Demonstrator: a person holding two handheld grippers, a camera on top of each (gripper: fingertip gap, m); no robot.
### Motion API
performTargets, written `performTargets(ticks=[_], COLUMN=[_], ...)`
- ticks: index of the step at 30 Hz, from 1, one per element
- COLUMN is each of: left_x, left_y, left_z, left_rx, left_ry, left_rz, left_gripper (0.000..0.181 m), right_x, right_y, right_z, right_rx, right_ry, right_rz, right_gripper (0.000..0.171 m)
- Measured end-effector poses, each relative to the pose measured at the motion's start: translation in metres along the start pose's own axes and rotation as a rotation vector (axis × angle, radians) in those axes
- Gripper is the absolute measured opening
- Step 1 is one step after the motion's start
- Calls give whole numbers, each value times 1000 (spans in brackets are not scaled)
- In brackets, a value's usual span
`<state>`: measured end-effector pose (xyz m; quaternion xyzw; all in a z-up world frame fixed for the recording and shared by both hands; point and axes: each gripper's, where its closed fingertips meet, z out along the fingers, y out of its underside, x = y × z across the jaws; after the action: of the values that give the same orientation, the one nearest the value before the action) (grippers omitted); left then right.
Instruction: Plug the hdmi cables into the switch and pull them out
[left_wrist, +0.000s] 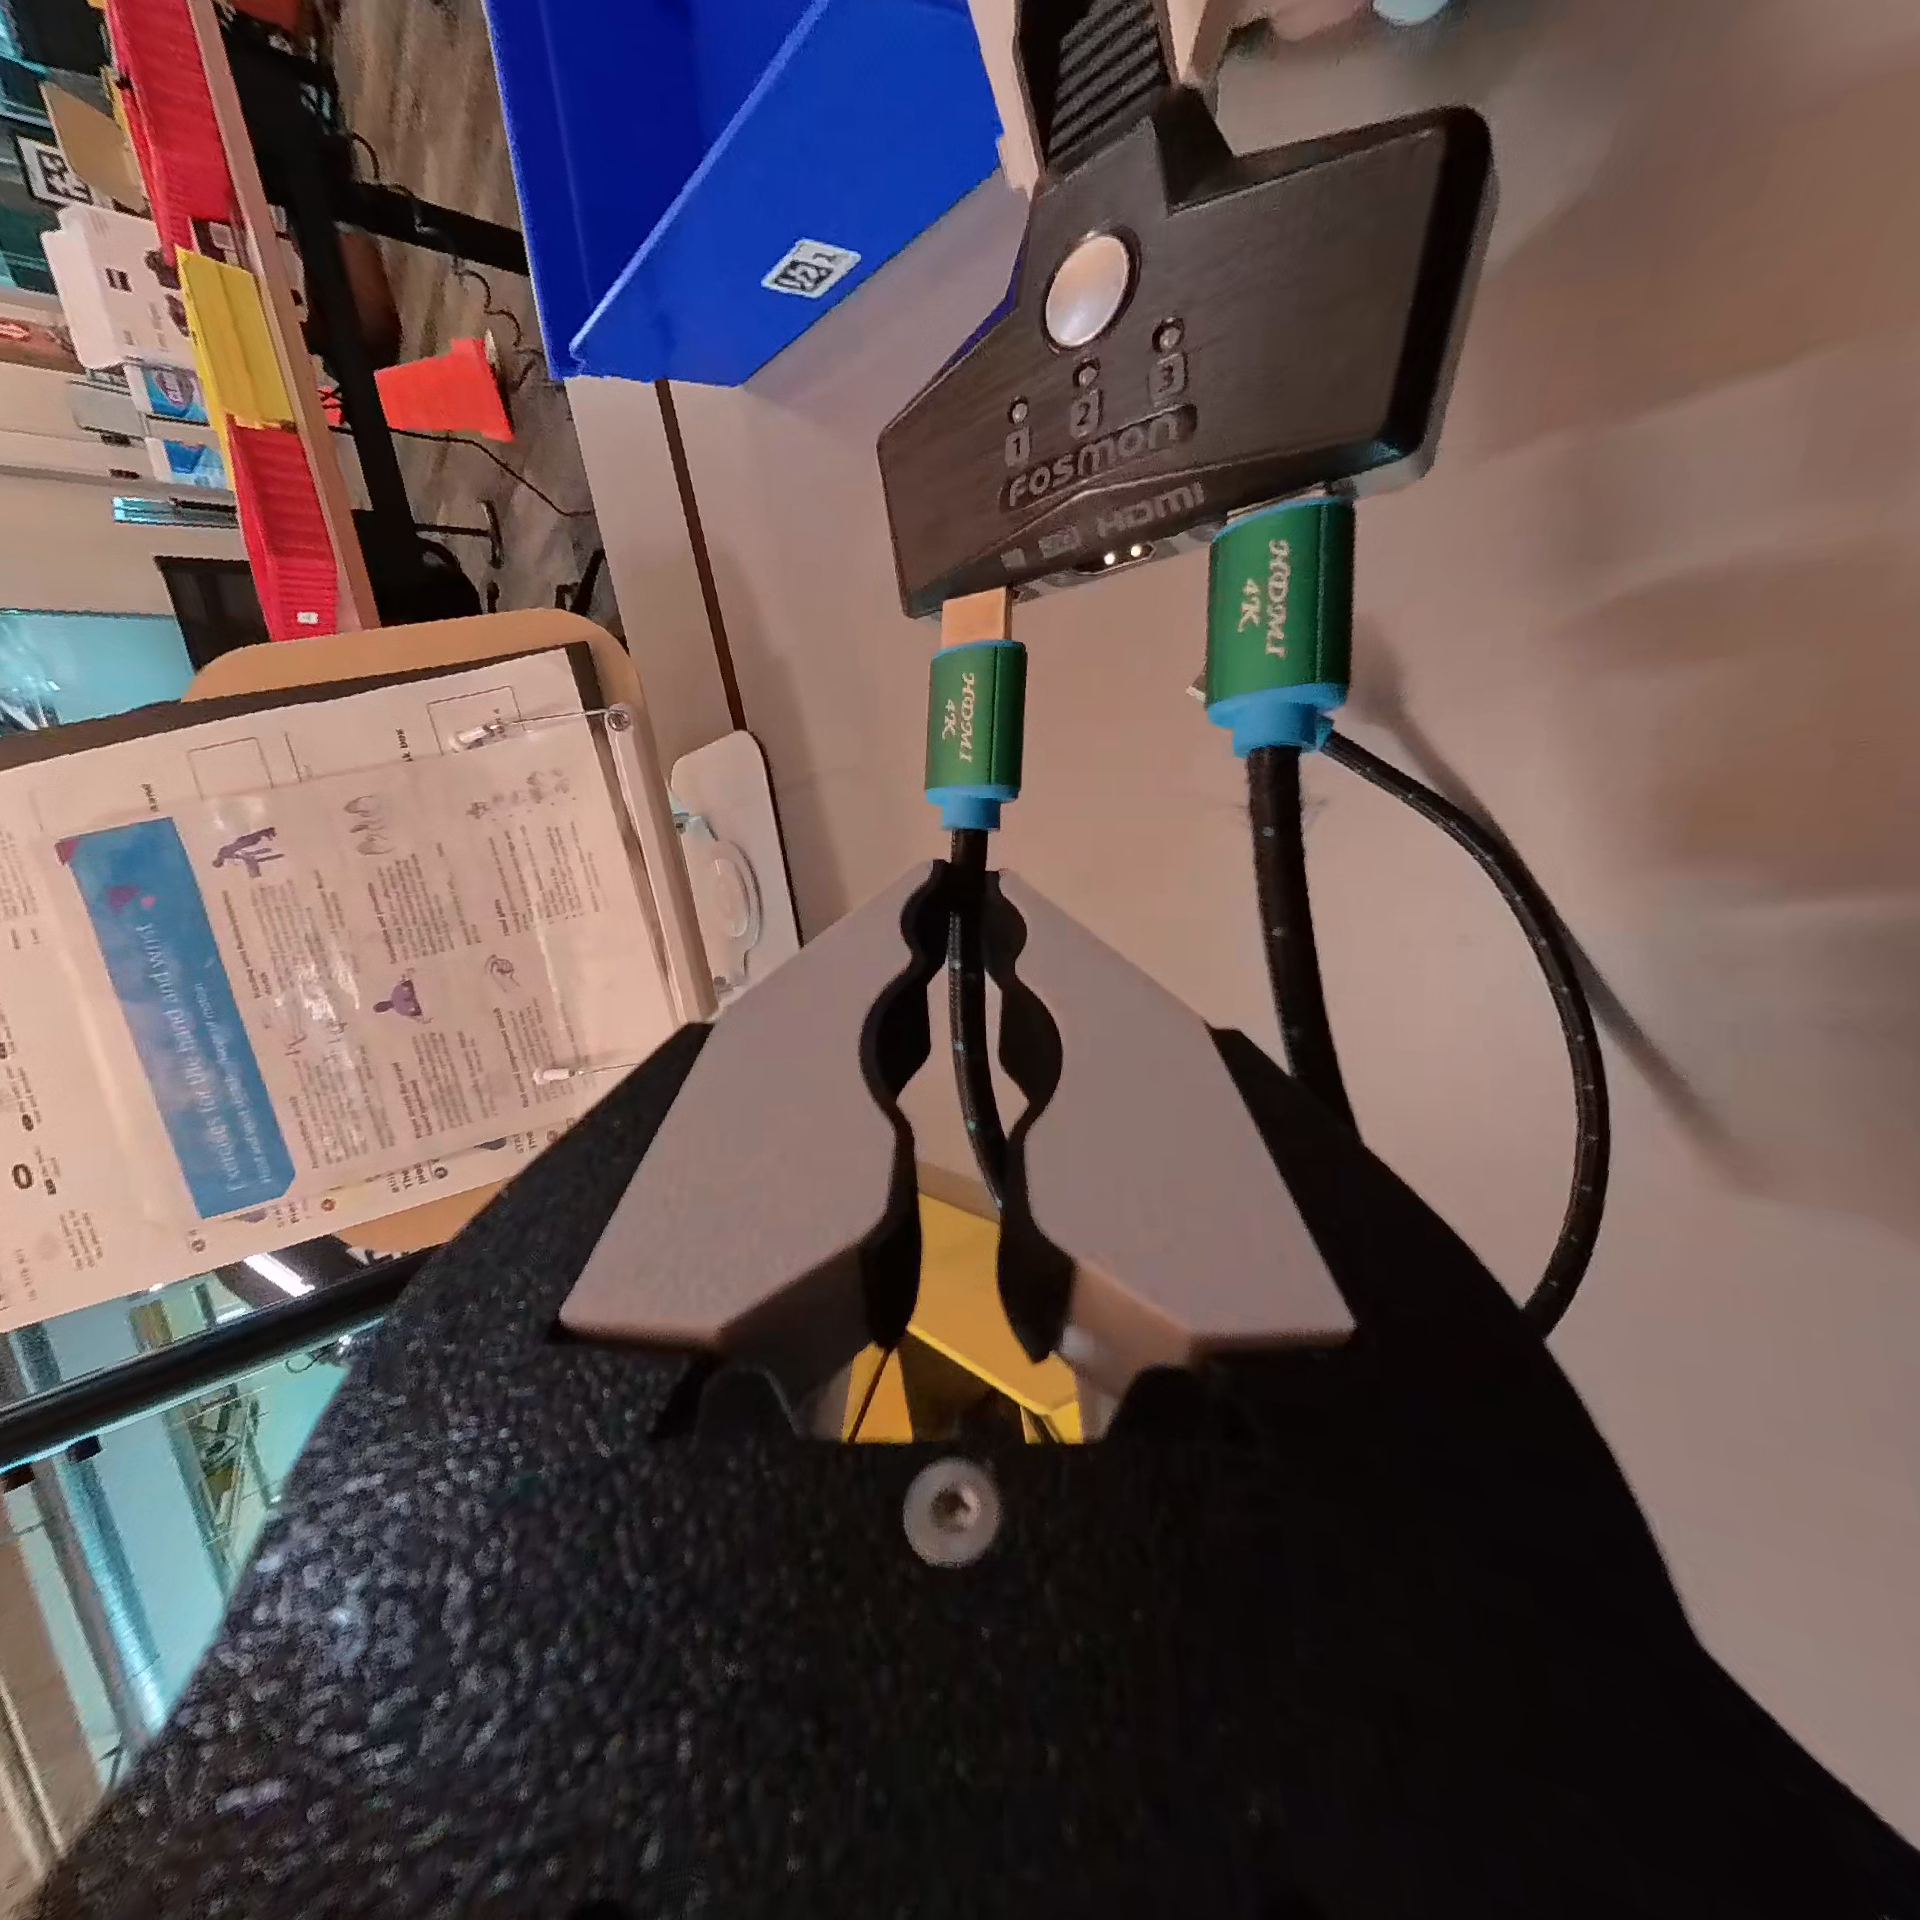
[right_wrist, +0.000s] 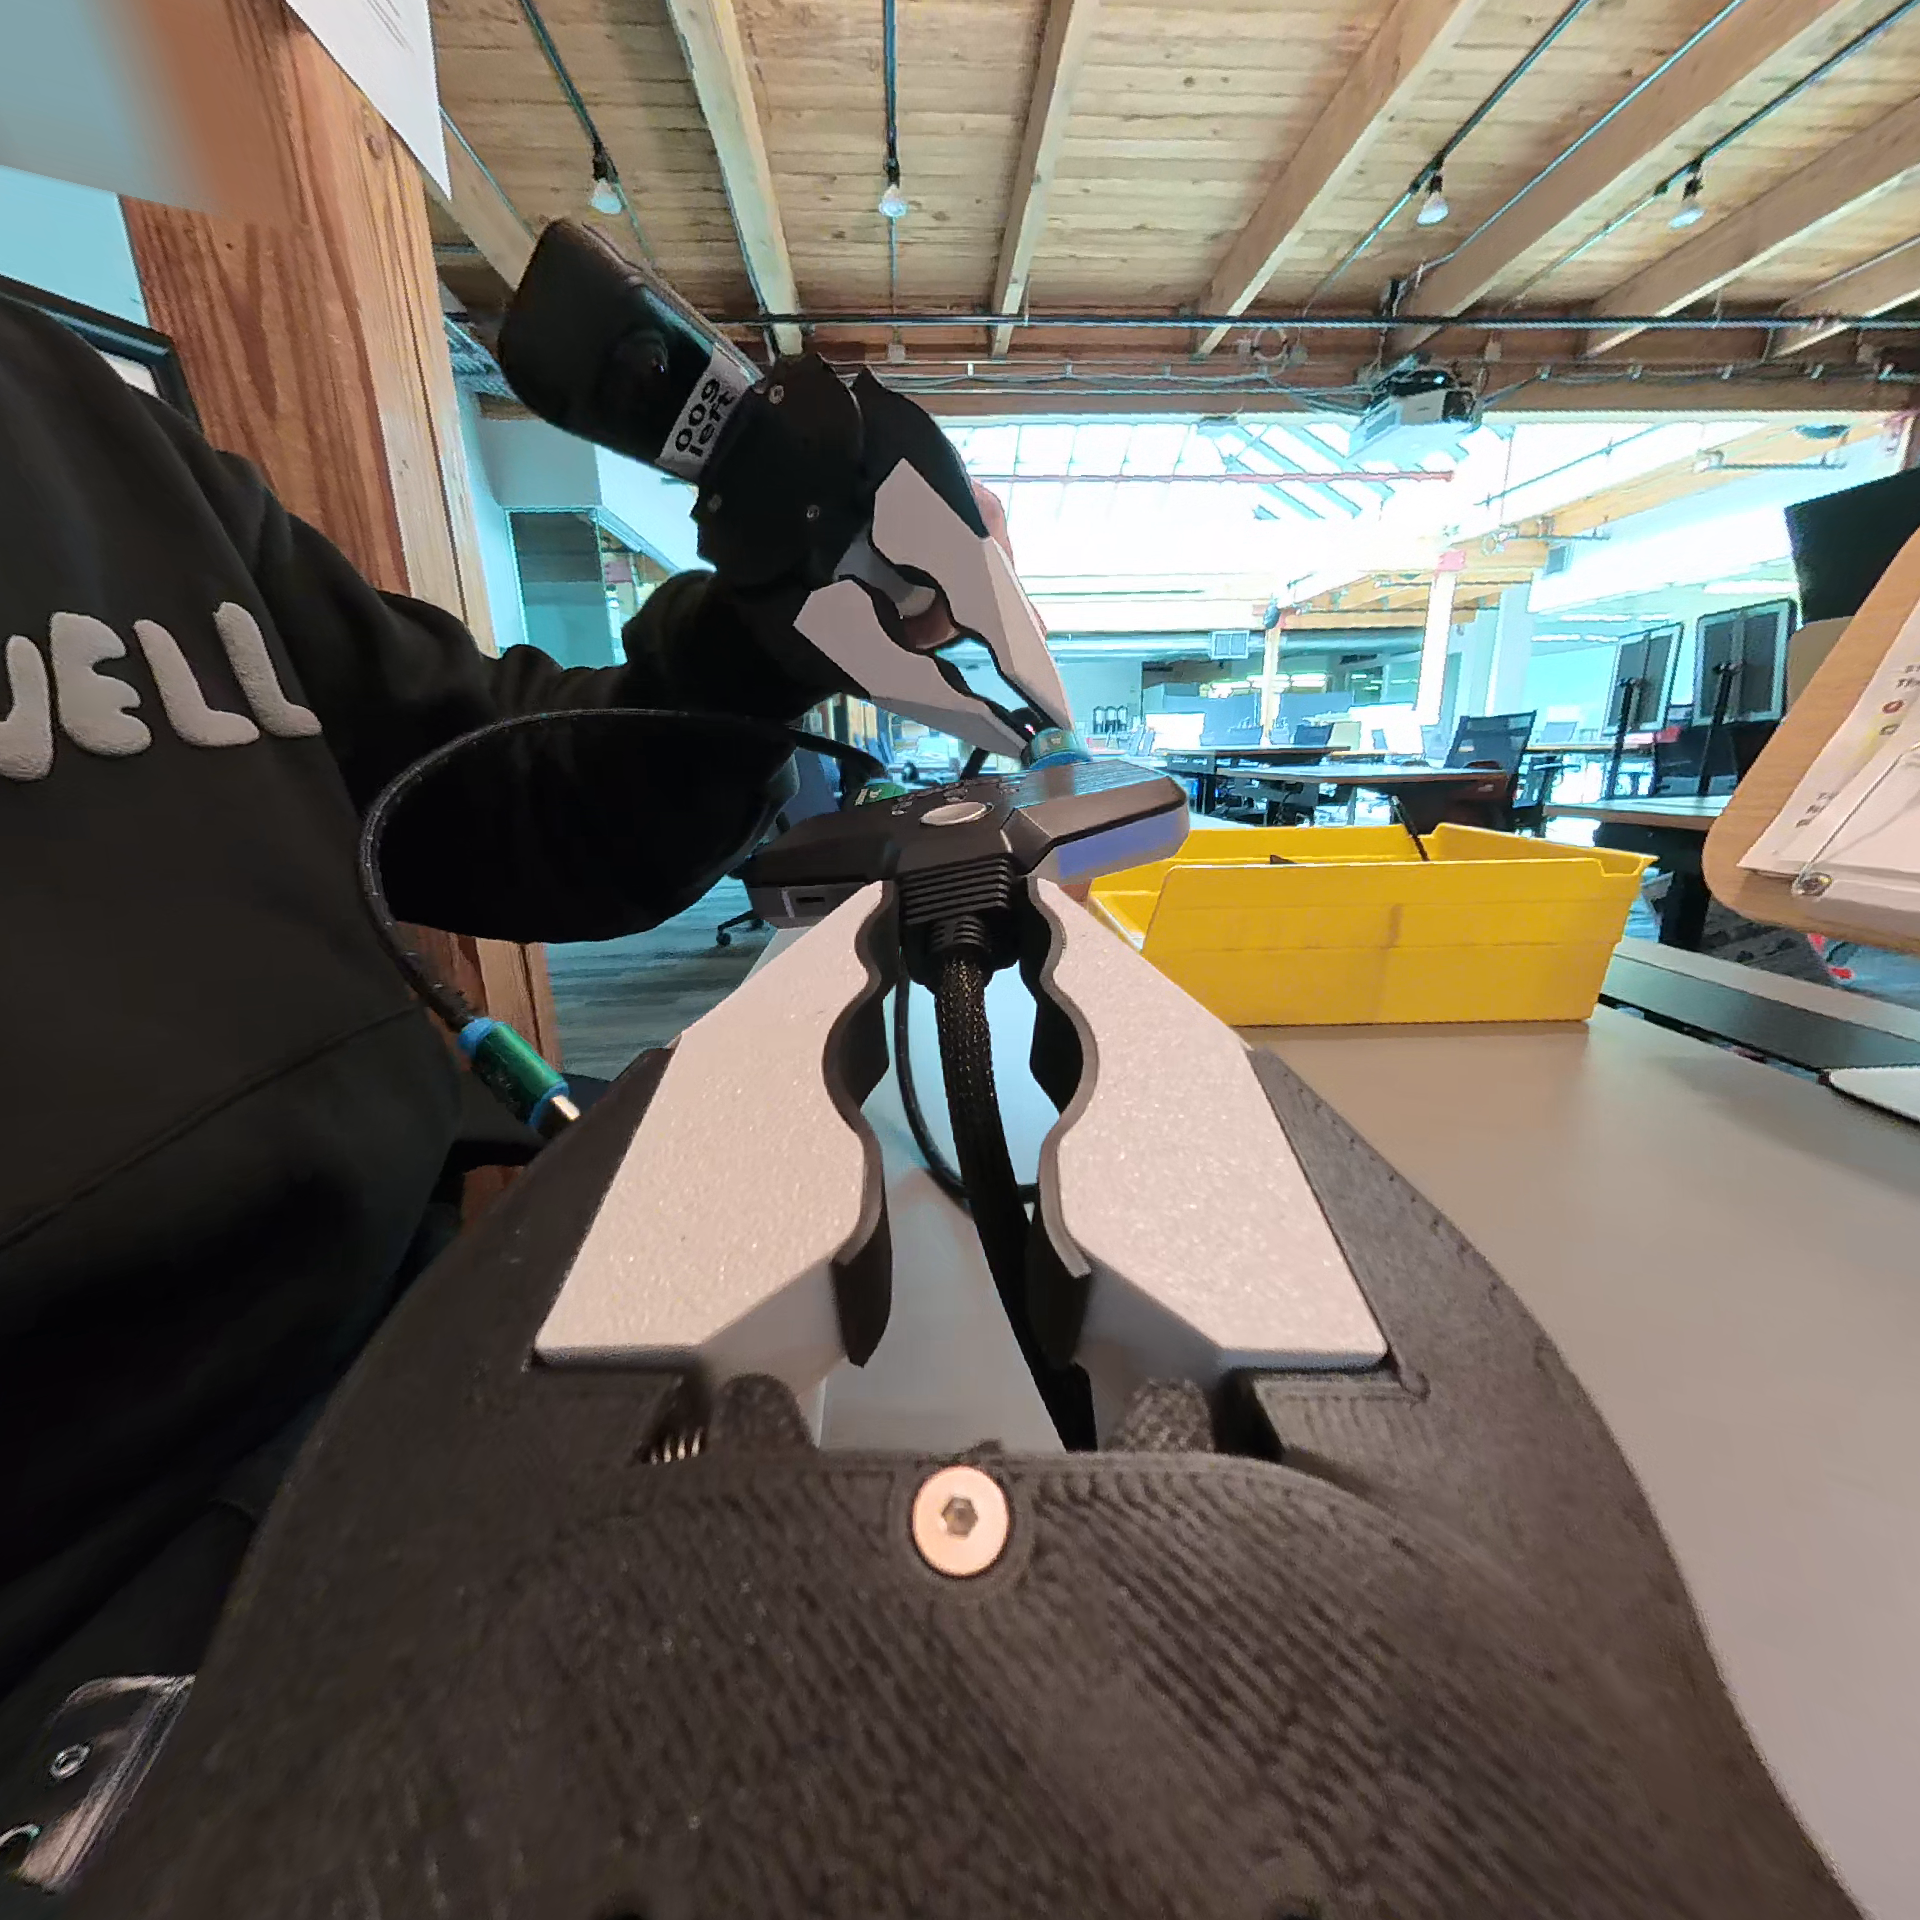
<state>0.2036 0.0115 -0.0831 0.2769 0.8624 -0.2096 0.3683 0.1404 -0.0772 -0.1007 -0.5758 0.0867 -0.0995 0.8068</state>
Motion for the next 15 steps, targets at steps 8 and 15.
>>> performTargets(ticks=[8, 15], left_x=[5, 8], left_y=[-1, 1], left_z=[0, 0], left_rx=[37, 36], left_ry=[70, 84], left_rz=[-67, -73], left_gripper=[2, 2], right_x=[-1, -1], right_y=[-2, 3], right_z=[0, 2], right_rx=[13, -17], right_ry=[-8, -9], right_rz=[-2, -4], right_gripper=[21, 21])
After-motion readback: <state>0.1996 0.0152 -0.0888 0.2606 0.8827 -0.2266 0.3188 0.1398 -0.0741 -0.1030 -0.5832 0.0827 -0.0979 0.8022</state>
